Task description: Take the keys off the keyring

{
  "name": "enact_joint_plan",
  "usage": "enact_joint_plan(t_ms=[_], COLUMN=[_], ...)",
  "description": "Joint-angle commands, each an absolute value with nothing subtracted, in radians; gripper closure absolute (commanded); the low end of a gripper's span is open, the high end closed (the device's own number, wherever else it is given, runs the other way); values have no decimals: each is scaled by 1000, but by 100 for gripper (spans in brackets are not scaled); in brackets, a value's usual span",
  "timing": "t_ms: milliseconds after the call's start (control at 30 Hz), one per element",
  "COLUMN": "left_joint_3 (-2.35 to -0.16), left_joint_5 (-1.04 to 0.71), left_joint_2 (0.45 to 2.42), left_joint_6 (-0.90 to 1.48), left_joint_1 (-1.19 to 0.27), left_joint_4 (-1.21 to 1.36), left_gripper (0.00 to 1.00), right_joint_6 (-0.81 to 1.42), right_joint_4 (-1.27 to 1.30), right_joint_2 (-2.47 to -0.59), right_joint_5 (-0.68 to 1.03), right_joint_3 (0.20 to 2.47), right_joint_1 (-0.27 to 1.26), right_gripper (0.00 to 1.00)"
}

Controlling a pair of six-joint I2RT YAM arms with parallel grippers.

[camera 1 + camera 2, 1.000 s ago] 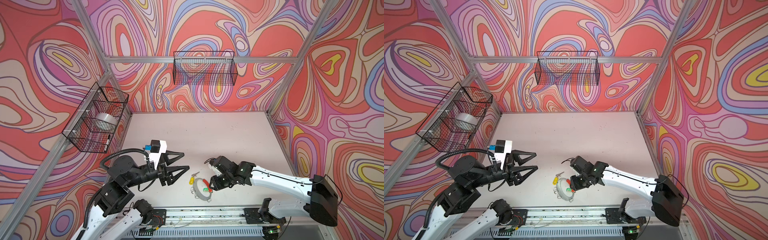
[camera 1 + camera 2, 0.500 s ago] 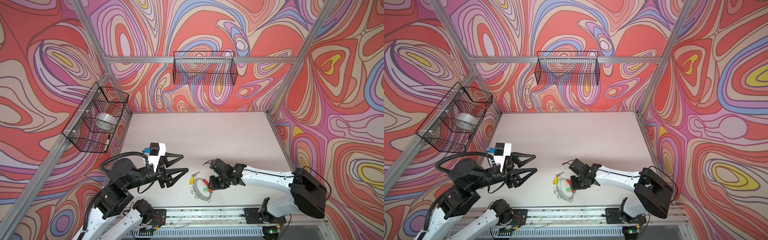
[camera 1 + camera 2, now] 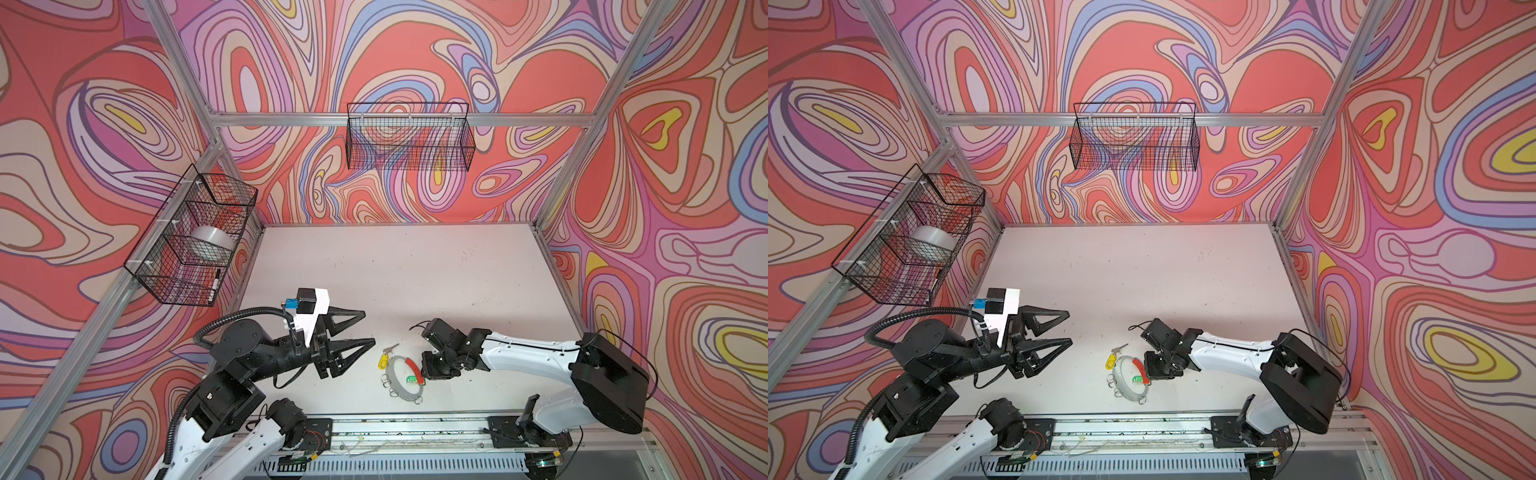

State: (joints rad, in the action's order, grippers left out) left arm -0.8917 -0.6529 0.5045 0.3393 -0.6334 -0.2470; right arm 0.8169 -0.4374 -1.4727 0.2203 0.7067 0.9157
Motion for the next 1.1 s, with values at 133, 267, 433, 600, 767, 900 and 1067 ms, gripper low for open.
enact_joint_plan(t_ms=[133,267,433,600,767,900,1067], left_joint_3=[-882,-878,-876,-881,-883,-878,-875], left_joint_5=[-645,-643,-643,-644,-647,-649,-652], left_joint_2=[494,491,491,490,491,491,497], left_joint_6=[314,314,312,307,305,305,305], left_joint_1=[-634,-634,-634,-634,-633,-634,-634], left_joint_4=[-257,-257,-258,-258,-285,-278,-278], left_gripper=[32,31,31,31,31,31,31], right_joint_6=[826,811,769,706,697,748,786], right_joint_4=[-427,-483,-603,-651,-612,-555,-507], right_joint_2=[-1485,-1435,-1345,-1305,-1394,-1440,-1483], right_joint_5=[232,186,84,94,279,363,400], right_joint_3=[709,724,770,805,827,808,773], right_joint_1=[911,894,815,707,761,825,851], right_gripper=[97,100,100,100,82,72,74])
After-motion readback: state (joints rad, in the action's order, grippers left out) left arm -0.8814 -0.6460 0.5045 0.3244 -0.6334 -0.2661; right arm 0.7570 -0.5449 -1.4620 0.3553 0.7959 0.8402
